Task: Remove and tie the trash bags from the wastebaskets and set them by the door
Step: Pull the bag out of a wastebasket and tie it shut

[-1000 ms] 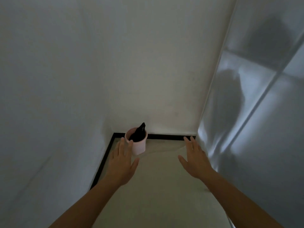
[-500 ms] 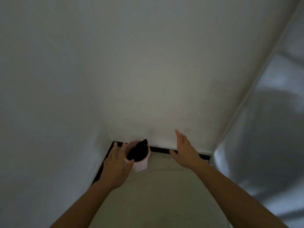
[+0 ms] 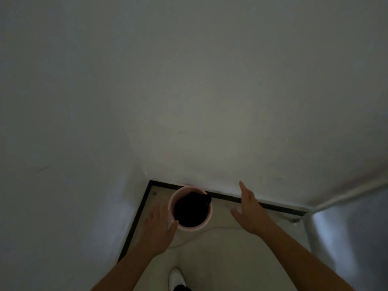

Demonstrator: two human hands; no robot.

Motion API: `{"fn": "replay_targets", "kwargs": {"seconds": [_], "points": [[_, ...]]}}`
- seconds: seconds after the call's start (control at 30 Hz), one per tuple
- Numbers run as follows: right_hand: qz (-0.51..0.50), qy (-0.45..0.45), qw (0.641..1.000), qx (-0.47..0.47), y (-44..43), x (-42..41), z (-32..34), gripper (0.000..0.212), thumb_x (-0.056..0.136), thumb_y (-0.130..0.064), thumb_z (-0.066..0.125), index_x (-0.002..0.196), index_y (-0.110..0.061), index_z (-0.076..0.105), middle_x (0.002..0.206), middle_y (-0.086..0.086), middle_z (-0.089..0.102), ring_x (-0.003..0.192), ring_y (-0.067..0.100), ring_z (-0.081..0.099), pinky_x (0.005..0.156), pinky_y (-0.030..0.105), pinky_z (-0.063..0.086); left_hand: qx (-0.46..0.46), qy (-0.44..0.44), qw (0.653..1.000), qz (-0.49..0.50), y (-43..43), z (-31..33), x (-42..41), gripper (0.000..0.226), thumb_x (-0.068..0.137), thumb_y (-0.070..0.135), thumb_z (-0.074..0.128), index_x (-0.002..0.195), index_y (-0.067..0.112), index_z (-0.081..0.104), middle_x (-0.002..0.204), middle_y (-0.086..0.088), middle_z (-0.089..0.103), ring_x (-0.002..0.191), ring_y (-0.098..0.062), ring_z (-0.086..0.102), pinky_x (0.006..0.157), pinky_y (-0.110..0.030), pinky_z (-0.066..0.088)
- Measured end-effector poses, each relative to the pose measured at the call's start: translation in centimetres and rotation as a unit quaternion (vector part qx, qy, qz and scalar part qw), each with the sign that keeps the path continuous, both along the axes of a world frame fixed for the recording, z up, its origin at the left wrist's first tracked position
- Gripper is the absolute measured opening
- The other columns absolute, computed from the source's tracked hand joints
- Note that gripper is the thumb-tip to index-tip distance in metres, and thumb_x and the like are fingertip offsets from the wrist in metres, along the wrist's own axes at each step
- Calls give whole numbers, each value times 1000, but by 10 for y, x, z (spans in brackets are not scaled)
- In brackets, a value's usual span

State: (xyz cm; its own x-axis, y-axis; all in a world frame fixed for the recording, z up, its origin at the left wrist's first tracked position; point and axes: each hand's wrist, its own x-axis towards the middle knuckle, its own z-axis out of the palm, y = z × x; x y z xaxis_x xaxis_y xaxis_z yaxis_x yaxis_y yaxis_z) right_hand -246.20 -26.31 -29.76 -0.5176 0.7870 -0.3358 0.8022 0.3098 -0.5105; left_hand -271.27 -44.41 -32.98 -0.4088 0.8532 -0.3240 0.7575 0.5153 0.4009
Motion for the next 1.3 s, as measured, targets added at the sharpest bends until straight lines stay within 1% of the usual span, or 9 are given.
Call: {"fn": "replay_targets", "kwargs": {"seconds": [0.2,0.53,0.67,0.73,0.77,0.83,0.93,1.07,1.3], "points": [[-31,-30,997,-60,37,-41,-61,94,94,-41,58,155,-23,-11,161,10,14,134,32,43,100,38,43,-59,-33,997,-24,63,-65,-47,99,76,72,9,156,17,-5,166,-16,4,152,-33,15,120,-46,22],[-145,24,968,-203,111,-113,-339,105,82,-39,74,155,-27,0,158,8,21,136,29,43,103,49,46,-55,-100,993,5,156,-300,-73,85,83,53,33,158,18,11,162,-16,22,140,-39,38,108,-49,42],[-155,25,961,-226,113,-120,-414,84,85,-26,72,152,-28,21,122,1,59,105,21,62,82,32,53,-103,-62,990,-77,204,-383,-76,98,87,36,62,157,21,-4,164,-18,7,143,-42,28,110,-51,37],[-148,-12,965,-217,111,-113,-436,24,91,-35,66,113,-29,59,85,-8,61,79,15,59,61,21,42,-139,-46,983,-113,225,-408,-63,109,82,42,71,157,30,-7,164,-17,-2,148,-42,16,114,-54,29],[-137,-21,967,-214,110,-110,-443,14,92,-39,63,86,-27,59,71,-10,56,69,14,56,55,23,37,-148,-47,979,-133,232,-420,-56,105,81,45,72,157,34,0,165,-16,-5,149,-39,9,115,-55,25],[-119,-28,970,-211,106,-101,-453,34,94,-40,59,66,-27,47,59,-9,48,55,11,48,51,26,31,-131,-59,975,-169,239,-433,-42,67,87,45,63,147,30,36,163,-16,10,149,-39,11,114,-55,27],[-153,1,965,-212,107,-97,-447,14,93,-34,61,91,-21,59,75,-3,62,67,13,59,57,26,43,13,-165,985,54,233,-429,-38,20,96,33,48,101,17,59,107,-5,63,108,-28,59,88,-43,46],[-199,52,965,-161,114,-106,-424,9,91,-29,64,93,-22,59,86,-1,68,80,15,63,63,17,44,65,-324,839,433,209,-399,-62,33,102,27,50,130,11,58,109,-3,63,107,-26,62,87,-36,47],[-199,132,964,-115,105,-123,-340,14,91,-29,65,97,-17,63,75,-7,64,72,5,62,64,13,43,90,-383,801,451,161,-319,-86,13,103,28,49,111,24,58,97,9,64,105,-25,63,93,-42,51]]}}
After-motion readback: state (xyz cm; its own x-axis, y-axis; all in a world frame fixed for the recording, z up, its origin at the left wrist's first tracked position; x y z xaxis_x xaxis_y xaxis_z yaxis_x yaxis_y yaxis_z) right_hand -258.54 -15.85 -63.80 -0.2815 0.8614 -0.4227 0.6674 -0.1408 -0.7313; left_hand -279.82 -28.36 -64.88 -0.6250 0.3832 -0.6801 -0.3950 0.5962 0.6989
